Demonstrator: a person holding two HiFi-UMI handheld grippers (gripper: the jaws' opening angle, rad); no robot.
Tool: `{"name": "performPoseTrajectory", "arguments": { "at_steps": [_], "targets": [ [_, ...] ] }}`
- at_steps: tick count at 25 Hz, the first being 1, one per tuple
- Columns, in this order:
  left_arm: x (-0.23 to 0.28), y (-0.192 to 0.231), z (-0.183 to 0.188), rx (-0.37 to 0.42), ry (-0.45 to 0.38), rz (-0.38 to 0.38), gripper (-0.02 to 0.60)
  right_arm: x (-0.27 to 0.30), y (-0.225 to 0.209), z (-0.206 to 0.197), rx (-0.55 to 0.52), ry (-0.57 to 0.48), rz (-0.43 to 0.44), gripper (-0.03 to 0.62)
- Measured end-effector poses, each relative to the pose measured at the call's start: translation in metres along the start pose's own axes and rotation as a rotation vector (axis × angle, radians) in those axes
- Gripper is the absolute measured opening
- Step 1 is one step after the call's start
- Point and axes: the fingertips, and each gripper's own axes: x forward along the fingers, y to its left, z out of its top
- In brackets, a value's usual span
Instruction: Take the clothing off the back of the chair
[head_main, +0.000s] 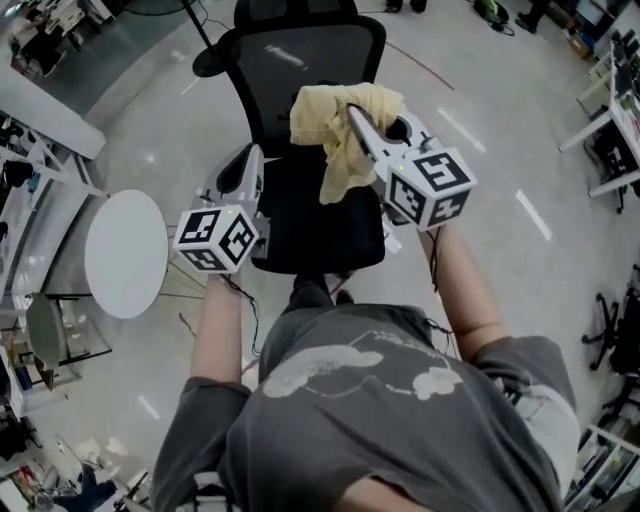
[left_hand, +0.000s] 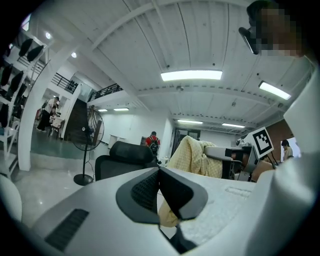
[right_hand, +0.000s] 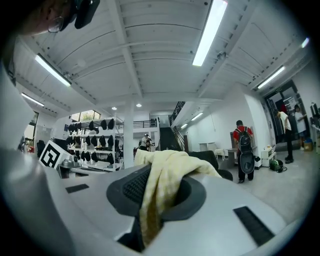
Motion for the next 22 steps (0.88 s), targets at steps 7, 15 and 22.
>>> {"name": "performPoseTrajectory", "arguments": {
  "at_steps": [7, 15, 22],
  "targets": [
    [-0.052, 0.024, -0.018, -0.019, 0.024, 0.023, 0.0, -0.006, 0.051, -0.05, 0.045, 0.079, 0.035, 0.041],
    [-0.055, 0.025, -0.032, -0.073, 0.052, -0.013, 0.0, -0.016, 0.059, -0.073, 0.07, 0.122, -0.005, 0.04],
    [-0.092, 0.015, -0.043, -0.083, 0.088, -0.072, 0.0, -0.049, 0.088, -0.084, 0.094, 0.143, -0.075, 0.04]
  ]
}}
